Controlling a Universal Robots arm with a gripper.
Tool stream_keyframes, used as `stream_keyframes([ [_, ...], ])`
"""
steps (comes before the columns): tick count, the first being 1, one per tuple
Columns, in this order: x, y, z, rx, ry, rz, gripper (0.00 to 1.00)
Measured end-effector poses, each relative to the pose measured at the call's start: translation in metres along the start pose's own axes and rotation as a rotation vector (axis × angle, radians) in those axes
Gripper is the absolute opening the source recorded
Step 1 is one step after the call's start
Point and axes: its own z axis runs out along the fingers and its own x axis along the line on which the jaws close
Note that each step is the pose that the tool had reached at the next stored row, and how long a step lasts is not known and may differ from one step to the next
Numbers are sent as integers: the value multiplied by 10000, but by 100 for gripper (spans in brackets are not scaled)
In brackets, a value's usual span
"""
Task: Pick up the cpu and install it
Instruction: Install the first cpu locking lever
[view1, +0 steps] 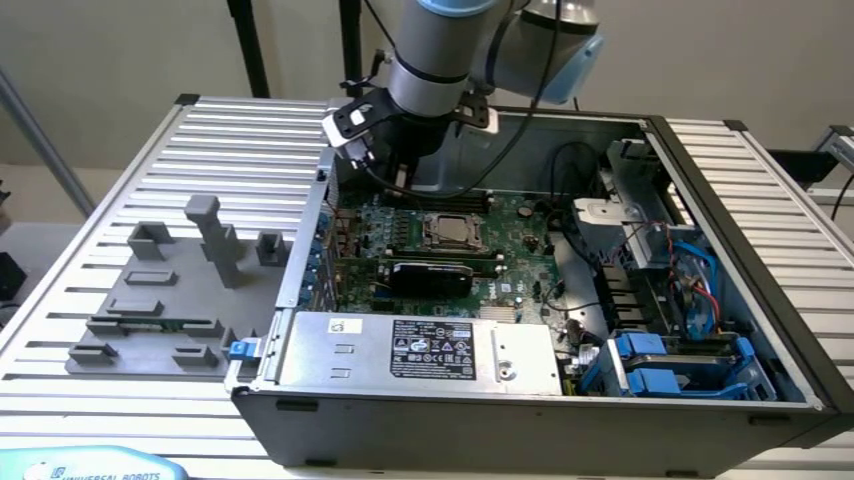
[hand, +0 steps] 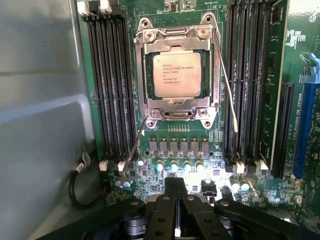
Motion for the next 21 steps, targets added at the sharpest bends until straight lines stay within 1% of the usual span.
stream_keyframes([
  [2,0,-3,1,-8,94,134,11],
  [4,0,-6,1,-21,172,298,11],
  [8,0,-6,2,-65,288,724,11],
  [13,-1,-7,3,-159,437,1430,11],
  [21,0,-7,3,-310,749,2544,11],
])
